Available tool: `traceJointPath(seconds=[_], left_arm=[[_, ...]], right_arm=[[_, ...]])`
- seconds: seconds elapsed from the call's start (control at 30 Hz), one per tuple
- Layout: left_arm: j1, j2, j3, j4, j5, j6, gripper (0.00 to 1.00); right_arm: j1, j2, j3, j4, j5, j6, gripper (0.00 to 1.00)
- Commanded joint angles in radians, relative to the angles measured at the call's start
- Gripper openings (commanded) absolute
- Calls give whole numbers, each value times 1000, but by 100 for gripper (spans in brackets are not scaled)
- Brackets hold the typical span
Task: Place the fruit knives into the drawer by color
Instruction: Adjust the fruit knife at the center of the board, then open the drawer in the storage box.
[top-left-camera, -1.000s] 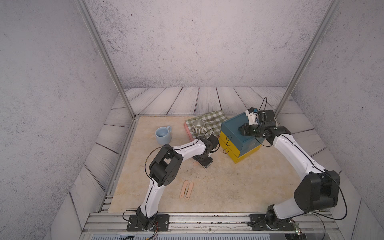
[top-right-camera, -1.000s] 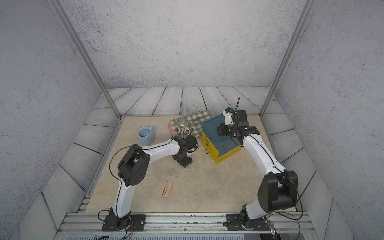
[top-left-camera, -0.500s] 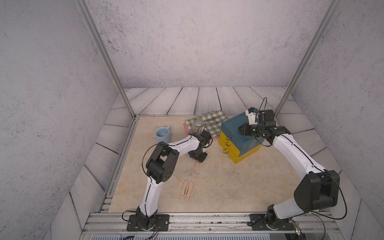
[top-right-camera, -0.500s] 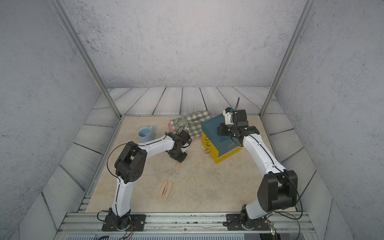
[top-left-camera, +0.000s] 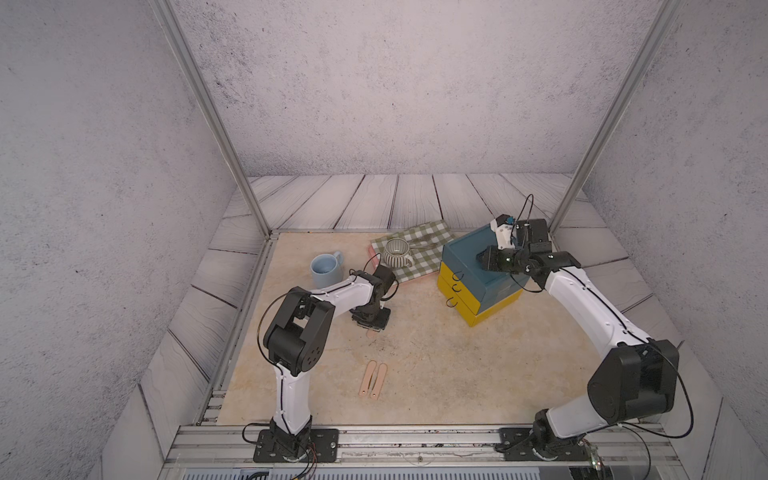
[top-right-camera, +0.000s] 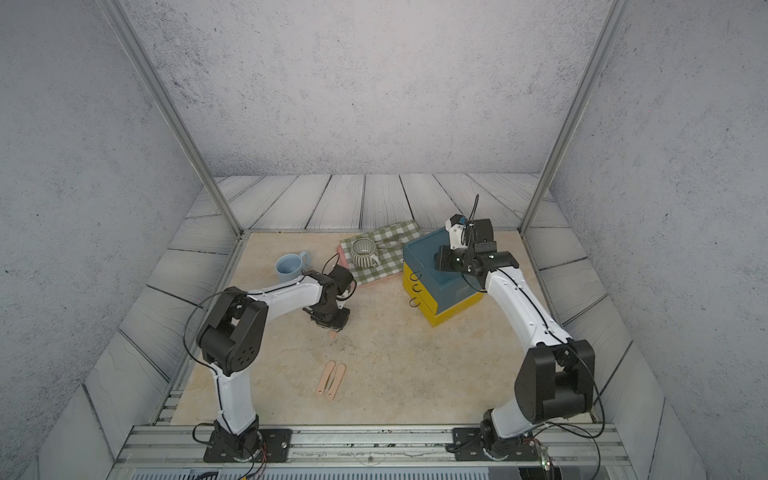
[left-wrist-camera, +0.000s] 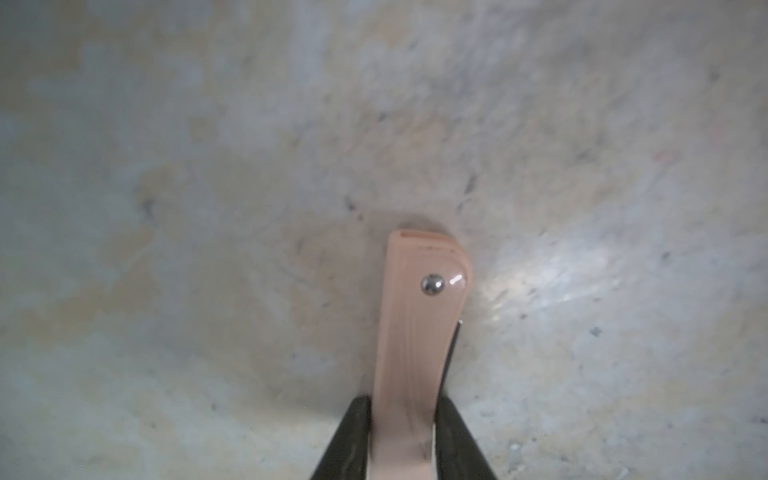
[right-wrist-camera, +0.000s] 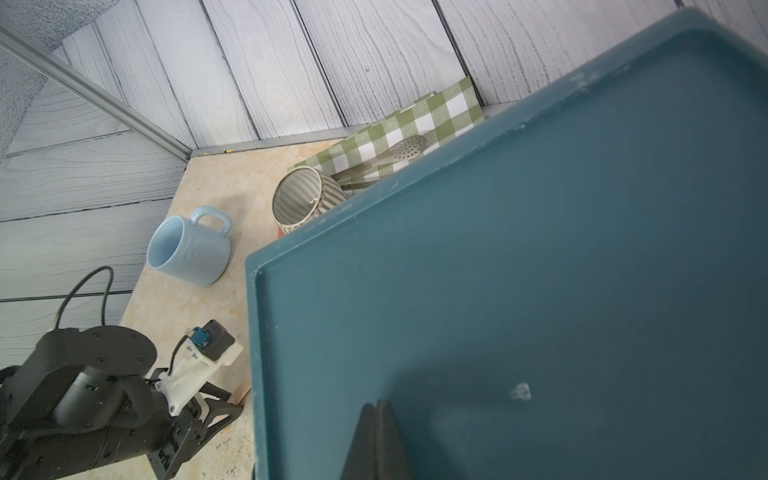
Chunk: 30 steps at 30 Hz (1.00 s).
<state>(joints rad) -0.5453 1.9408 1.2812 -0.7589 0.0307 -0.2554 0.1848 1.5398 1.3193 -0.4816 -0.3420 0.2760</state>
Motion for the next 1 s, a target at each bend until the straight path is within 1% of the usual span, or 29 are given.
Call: traceJointPath(seconds=[0.0,0.07,0.2,0.3,0.4,0.43,0.5,0.57,0.63,0.73,0.87,0.97], left_arm=[[11,18,-79,-29,-6,-74,32],[11,11,-93,-13,7,-88,36],[9,-32,-81,-6,15,-127,51],[4,-118,-62,2,18,-160,57],[-12,-215,-33,15,27,-198,59],[-20,-239,-23,29,46,-206,59],[-45,-279,-16,95,121,-242,59],[-72,-294,-47,237,234,-300,59],[-104,-273,-73,405,339,-372,59],[-147,-172,-46,558,426,-485,59],[-170,-50,-30,762,458,-608,59],[-171,9,-28,881,454,-667,60]], right_arm=[[7,136,-115,-446,93,-7,3],[7,135,-115,-445,92,-6,3],[7,134,-120,-443,92,-4,4],[7,135,-123,-443,94,-5,4],[7,137,-120,-443,96,-6,3],[7,140,-117,-443,95,-6,3],[7,143,-113,-445,95,-4,3],[7,143,-112,-443,98,-2,3],[7,145,-108,-448,100,-1,3],[7,148,-101,-450,98,2,3],[7,152,-92,-451,92,8,4],[7,148,-83,-455,93,6,4]])
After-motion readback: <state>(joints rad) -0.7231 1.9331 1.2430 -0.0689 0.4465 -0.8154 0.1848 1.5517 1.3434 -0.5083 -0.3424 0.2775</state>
